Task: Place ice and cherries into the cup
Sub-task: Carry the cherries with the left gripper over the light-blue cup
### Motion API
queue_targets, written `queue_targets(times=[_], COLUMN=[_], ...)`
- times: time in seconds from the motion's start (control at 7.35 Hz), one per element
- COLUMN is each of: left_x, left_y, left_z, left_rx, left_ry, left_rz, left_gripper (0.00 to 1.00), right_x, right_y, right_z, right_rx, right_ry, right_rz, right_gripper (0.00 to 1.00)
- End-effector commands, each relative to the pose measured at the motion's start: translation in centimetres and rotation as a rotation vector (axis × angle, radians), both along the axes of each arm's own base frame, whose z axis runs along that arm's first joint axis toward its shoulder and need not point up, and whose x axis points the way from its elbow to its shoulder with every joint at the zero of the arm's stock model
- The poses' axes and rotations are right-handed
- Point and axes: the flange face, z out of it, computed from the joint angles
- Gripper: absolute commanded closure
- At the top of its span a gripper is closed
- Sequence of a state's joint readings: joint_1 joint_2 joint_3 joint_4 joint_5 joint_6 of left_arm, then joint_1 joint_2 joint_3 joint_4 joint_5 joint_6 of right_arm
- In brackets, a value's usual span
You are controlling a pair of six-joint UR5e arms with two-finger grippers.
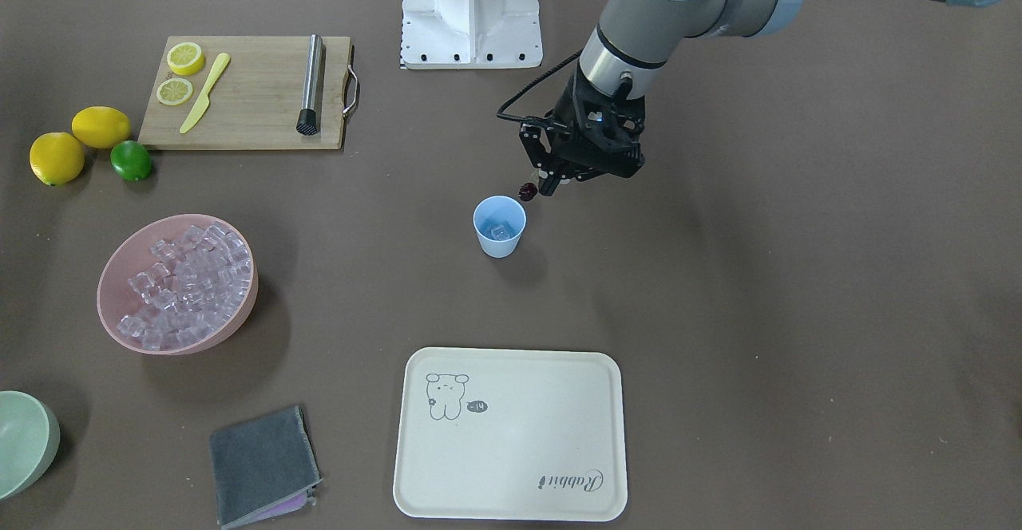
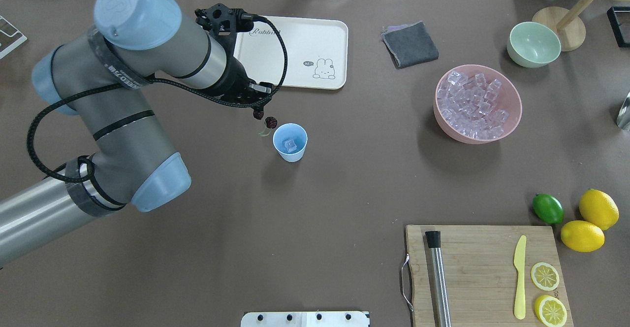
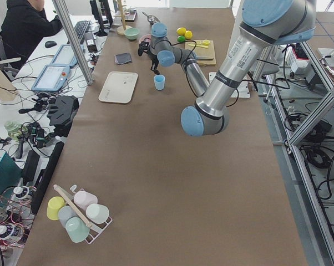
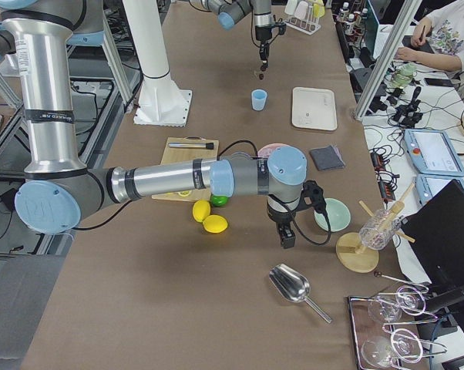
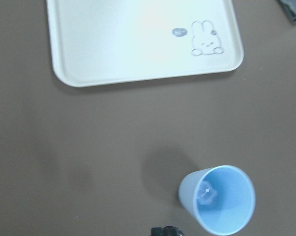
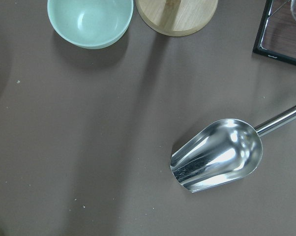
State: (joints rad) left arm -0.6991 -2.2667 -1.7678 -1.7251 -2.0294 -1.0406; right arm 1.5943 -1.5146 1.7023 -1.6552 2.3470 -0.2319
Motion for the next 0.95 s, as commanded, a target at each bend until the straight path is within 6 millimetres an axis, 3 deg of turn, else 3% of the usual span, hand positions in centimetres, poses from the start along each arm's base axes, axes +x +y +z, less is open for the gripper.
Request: queue_targets(times=[0.0, 0.14, 0.41, 0.54, 0.68, 0.82], left_x=[3.5, 4.2, 7.1, 7.2, 7.7, 7.9], left_y=[0.4, 0.2, 2.4, 2.3, 2.1, 2.0], left_z=[-0.6, 0.3, 0.2, 0.1, 0.7, 1.0], left_rx=[-0.03, -0.031, 0.014, 0.022, 0.033, 0.03], left_ry=[-0.002, -0.022, -0.049, -0.032, -0.042, -0.05], left_rz=[0.018, 0.01, -0.017, -0.019, -0.009, -0.008], left_gripper=[1.0, 1.0, 1.0, 1.0, 0.81, 0.71], right_x=[0.1, 0.1, 0.1, 0.1, 0.1, 0.1], right_y=[0.1, 0.1, 0.6, 0.6, 0.6, 0.7], right_z=[0.1, 0.0, 0.7, 0.7, 0.7, 0.9], right_rx=[0.0, 0.0, -0.009, -0.01, -0.01, -0.015], right_ry=[0.0, 0.0, 0.003, 0.003, 0.003, 0.004], right_rz=[-0.001, 0.0, -0.003, -0.002, -0.002, -0.002], right_gripper=[0.01, 0.01, 0.01, 0.01, 0.01, 0.01])
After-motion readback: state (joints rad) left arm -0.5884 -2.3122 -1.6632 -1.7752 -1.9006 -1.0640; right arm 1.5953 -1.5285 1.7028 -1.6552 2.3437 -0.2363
